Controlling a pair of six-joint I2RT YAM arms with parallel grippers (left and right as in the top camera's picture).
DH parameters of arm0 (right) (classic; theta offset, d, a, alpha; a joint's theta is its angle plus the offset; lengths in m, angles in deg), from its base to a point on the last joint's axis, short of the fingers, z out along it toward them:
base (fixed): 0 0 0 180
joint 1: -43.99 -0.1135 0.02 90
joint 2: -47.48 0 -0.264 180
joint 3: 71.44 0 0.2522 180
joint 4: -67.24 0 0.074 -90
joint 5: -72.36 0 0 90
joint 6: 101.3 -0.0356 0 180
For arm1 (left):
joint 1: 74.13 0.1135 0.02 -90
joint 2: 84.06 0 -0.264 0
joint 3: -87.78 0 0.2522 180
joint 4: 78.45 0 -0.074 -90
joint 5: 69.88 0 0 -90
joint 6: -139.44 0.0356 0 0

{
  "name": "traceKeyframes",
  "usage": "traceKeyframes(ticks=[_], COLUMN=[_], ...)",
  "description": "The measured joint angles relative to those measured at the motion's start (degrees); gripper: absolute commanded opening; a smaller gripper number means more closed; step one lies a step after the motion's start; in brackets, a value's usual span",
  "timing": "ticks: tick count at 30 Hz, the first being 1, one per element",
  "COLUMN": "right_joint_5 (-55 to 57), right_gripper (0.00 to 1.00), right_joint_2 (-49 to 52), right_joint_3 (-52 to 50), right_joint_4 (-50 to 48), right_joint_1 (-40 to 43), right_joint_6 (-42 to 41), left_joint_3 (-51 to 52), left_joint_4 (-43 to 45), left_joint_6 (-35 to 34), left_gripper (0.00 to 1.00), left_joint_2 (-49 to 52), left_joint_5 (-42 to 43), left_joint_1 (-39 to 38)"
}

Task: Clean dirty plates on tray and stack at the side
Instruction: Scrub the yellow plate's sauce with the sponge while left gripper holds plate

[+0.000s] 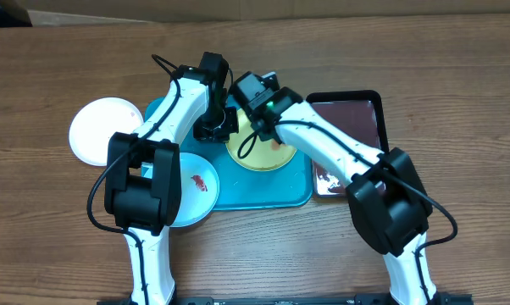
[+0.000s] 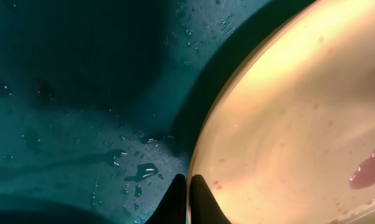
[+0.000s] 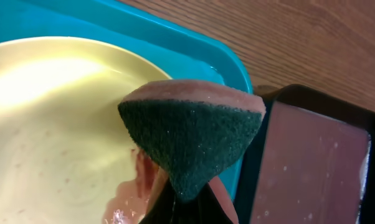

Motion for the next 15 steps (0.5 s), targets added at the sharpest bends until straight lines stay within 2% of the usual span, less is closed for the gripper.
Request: traceKeyframes(ticks=[15], right_joint_5=[0.61], right_gripper=[0.04], right_joint_2=[4.57], right_joint_3=[0.0], right_joint_4=[0.44], right_joint_1=[-0.37], right_joint_6=[-0.81], left_joint_3=[0.0], left_joint_4=[-0.11], left_joint_6=[0.0], left_gripper=[0.04], left_joint_2=[0.0], left_joint_5=[0.0], left_joint_1=[0.0])
